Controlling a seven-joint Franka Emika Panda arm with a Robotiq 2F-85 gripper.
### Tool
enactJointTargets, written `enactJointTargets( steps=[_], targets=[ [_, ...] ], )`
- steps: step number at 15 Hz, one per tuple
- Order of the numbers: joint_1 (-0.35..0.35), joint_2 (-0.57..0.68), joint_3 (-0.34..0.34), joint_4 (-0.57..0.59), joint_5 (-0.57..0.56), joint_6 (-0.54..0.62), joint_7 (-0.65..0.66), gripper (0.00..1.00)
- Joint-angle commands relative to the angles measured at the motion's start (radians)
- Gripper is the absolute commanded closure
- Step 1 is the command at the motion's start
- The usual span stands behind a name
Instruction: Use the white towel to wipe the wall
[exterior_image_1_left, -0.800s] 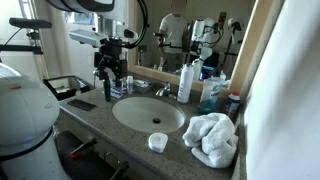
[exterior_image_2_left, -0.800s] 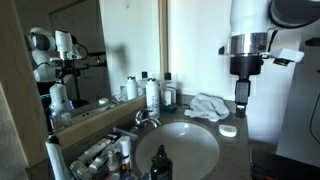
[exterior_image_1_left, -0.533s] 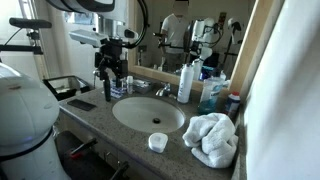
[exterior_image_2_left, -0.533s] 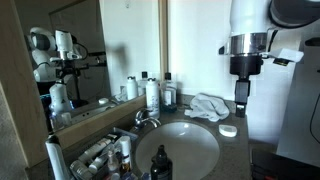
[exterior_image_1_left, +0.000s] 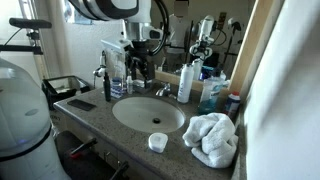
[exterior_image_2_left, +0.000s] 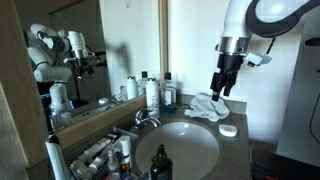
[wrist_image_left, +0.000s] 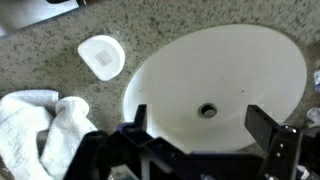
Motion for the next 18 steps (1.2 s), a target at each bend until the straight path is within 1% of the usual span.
enactJointTargets(
  steps=[1,3,6,8,10,12,13,15,18],
  targets=[
    [-0.1,0.206,-0.017,0.092,-0.032,0.166,0.095,0.0],
    [-0.156,0.286,-0.014,0.123,-0.052,0.264,0.161,0.0],
    [-0.244,0.414,0.003,0.175,-0.124,0.401,0.291,0.0],
    [-0.288,0.494,0.003,0.215,-0.186,0.45,0.367,0.0],
    [-0.317,0.563,-0.008,0.255,-0.255,0.473,0.434,0.0],
    [-0.328,0.628,-0.036,0.289,-0.312,0.496,0.475,0.0],
    [-0.322,0.656,-0.054,0.304,-0.325,0.503,0.485,0.0],
    [-0.307,0.706,-0.098,0.333,-0.328,0.517,0.492,0.0],
    [-0.282,0.788,-0.159,0.369,-0.301,0.563,0.46,0.0]
  ],
)
